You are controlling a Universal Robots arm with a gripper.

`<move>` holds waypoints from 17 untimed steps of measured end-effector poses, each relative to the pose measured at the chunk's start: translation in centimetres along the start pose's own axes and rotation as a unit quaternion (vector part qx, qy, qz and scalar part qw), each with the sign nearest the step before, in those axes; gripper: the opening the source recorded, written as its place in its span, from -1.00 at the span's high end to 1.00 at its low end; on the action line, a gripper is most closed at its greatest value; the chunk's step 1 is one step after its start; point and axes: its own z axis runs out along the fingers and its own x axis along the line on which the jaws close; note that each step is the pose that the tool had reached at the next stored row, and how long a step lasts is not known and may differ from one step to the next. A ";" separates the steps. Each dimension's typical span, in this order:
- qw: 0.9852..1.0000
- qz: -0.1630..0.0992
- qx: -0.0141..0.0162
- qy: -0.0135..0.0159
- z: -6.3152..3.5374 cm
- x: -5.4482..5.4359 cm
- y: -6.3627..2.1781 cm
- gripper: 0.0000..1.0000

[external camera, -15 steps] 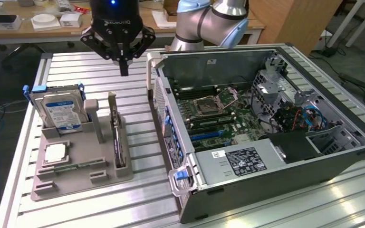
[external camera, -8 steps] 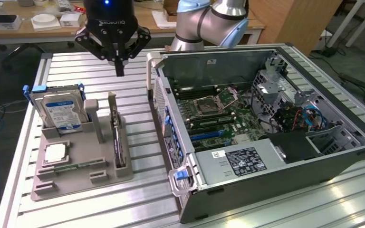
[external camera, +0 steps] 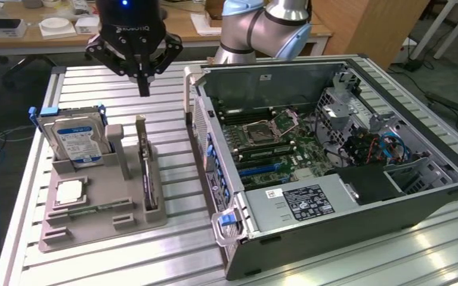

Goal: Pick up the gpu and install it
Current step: 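Reach for the gpu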

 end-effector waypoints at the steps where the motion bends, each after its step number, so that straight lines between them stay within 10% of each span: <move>1: 1.000 0.000 0.000 0.000 0.00 0.1 -0.01 0.80; 17: 1.000 0.000 0.000 0.000 -0.03 2.0 -0.15 0.80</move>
